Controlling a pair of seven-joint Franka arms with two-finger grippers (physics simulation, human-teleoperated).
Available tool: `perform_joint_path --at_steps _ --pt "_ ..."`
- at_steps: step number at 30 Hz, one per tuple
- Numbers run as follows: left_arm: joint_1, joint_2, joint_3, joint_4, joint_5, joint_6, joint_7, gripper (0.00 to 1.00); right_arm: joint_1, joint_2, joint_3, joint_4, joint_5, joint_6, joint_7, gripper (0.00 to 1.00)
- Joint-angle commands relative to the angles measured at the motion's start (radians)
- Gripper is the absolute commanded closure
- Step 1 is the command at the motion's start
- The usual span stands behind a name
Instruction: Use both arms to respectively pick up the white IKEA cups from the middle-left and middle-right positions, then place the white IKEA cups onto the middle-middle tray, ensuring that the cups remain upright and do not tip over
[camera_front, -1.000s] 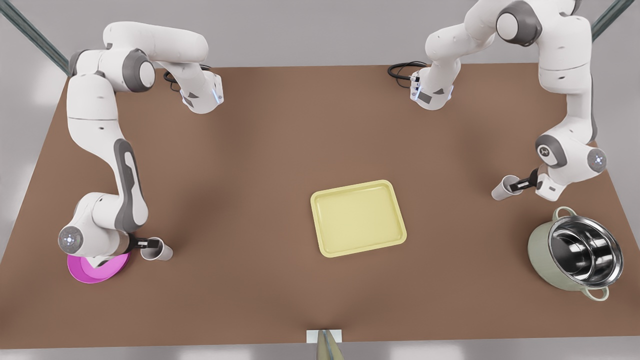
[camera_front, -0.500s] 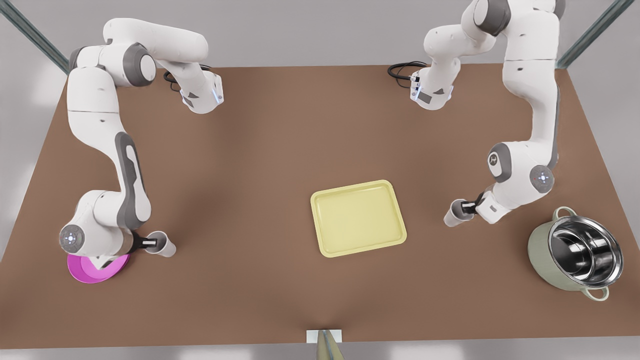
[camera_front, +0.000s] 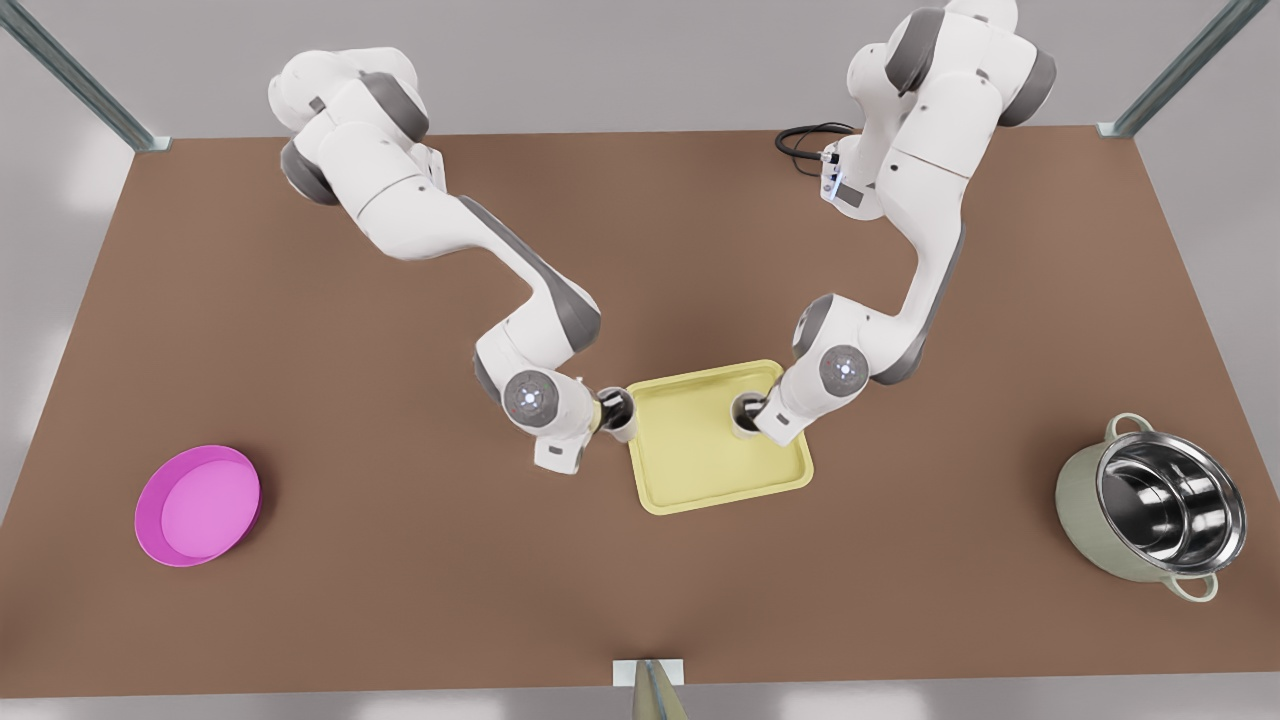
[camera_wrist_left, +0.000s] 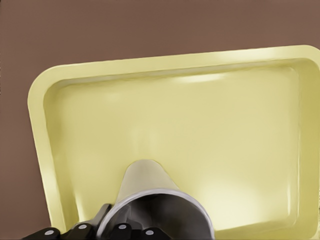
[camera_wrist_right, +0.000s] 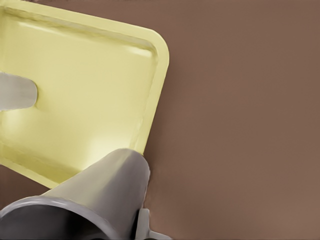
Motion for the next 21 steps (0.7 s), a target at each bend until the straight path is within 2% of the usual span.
perform_joint_path --at_steps 1,2,3,4,6,11,13,15,16,18,19,21 --pt "0.002 0.001 -0.001 0.0 0.01 0.041 -0.464 0.37 0.044 0.032 -0.001 0.04 -0.006 0.084 0.695 0.79" --pt "0.005 0.001 -0.001 0.0 0.01 0.041 -0.463 0.14 0.065 0.049 -0.001 0.045 -0.006 0.118 0.729 0.79" --pt "0.036 -0.001 -0.031 0.0 0.012 0.039 -0.463 0.04 0.073 0.064 -0.001 0.053 -0.006 0.129 0.747 0.79" --pt "0.079 -0.001 -0.074 0.0 0.035 0.036 -0.47 0.01 0.073 0.087 0.002 0.056 -0.003 0.155 0.75 0.79" --pt "0.113 -0.013 -0.109 0.0 0.043 0.019 -0.481 0.0 0.073 0.107 0.003 0.056 -0.003 0.184 0.75 0.79" --pt "0.136 -0.042 -0.123 0.0 0.092 -0.025 -0.516 0.0 0.075 0.144 0.005 0.056 -0.004 0.212 0.743 0.79" --pt "0.142 -0.057 -0.125 0.0 0.092 -0.048 -0.518 0.0 0.076 0.144 0.005 0.056 -0.003 0.215 0.743 0.0" --pt "0.151 -0.106 -0.125 0.003 0.092 -0.12 -0.515 0.0 0.075 0.144 0.003 0.054 -0.003 0.215 0.737 0.0" --pt "0.191 -0.139 -0.126 0.073 0.092 -0.306 -0.477 0.0 0.075 0.144 0.005 0.054 -0.003 0.215 0.735 0.0" --pt "0.275 -0.137 -0.128 0.337 0.105 -0.728 -0.244 0.0 0.075 0.142 0.003 0.051 -0.003 0.215 0.737 0.0" --pt "0.318 -0.137 -0.126 0.438 0.15 -0.867 -0.06 0.0 0.075 0.142 0.003 0.049 -0.003 0.215 0.735 0.0" --pt "0.358 -0.137 -0.125 0.556 0.259 -0.992 0.249 0.0 0.072 0.138 0.003 0.048 -0.004 0.215 0.734 0.0"
